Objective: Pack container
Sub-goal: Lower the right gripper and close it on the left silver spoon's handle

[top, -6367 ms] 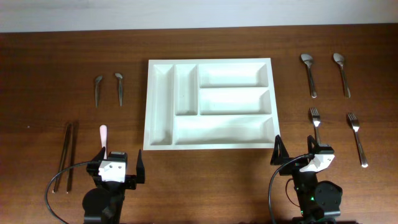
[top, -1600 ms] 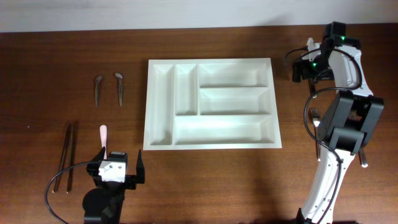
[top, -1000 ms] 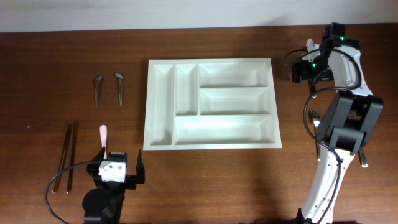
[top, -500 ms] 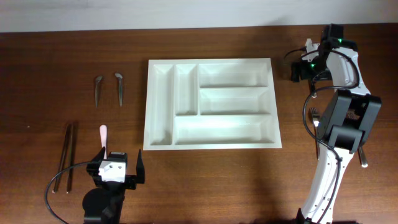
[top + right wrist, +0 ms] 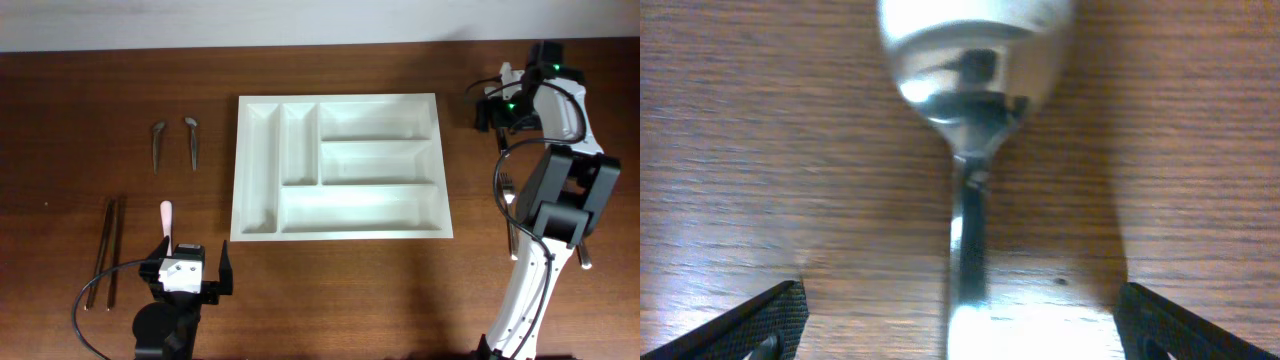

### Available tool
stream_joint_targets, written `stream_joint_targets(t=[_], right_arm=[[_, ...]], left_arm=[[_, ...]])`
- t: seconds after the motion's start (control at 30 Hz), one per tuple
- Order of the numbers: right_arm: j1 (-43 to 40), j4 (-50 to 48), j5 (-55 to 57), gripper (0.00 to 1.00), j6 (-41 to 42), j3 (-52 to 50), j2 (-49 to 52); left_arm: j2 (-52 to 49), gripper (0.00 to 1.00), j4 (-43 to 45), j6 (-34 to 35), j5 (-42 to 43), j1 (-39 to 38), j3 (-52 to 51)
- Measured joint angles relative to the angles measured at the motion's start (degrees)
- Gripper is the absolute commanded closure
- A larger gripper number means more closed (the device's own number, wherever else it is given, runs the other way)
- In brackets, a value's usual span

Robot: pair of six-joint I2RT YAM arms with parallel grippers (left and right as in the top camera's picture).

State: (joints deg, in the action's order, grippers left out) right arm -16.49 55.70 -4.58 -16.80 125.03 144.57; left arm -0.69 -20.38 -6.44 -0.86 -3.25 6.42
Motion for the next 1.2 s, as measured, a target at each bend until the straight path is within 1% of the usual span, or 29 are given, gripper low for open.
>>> stream_joint_targets(t=[0.3,0.33,0.37,0.43,0.6,0.73,0.8,1.0,1.07,1.2], right_arm=[[-0.68,0.22,-0.55,0.02,-0.17,0.00,0.00],[-0.61,0.24,-0.44,0.05,-0.17,0.00,0.00],[-0.61,0.35,-0.42,0.15,-0.35,0.00,0.00],[-0.57,0.55,-0.46,0.29,-0.26,0.02,0.00],[-0.50,0.90,-0.42,0.46,-0.63,0.07,0.00],[-0.46,0.98,-0.42,0.64,-0.76,0.07,0.00],[-0.44,0.98,-0.39,0.70,-0.68,0.07,0.00],[-0.39,1.01,-0.46,0.84,-0.48,0.07,0.00],[-0.37,1.03,-0.46,0.91,-0.46,0.07,0.00],[-0.35,1.01,-0.48,0.96,-0.37,0.07,0.00]], left_arm=[[0.00,0.01,0.00,0.00,0.00,0.00,0.00],[0.00,0.01,0.00,0.00,0.00,0.00,0.00],[0.00,0.01,0.00,0.00,0.00,0.00,0.00],[0.00,0.01,0.00,0.00,0.00,0.00,0.00],[0.00,0.01,0.00,0.00,0.00,0.00,0.00],[0.00,0.01,0.00,0.00,0.00,0.00,0.00],[0.00,0.01,0.00,0.00,0.00,0.00,0.00],[0.00,0.01,0.00,0.00,0.00,0.00,0.00],[0.00,0.01,0.00,0.00,0.00,0.00,0.00],[0.00,0.01,0.00,0.00,0.00,0.00,0.00]])
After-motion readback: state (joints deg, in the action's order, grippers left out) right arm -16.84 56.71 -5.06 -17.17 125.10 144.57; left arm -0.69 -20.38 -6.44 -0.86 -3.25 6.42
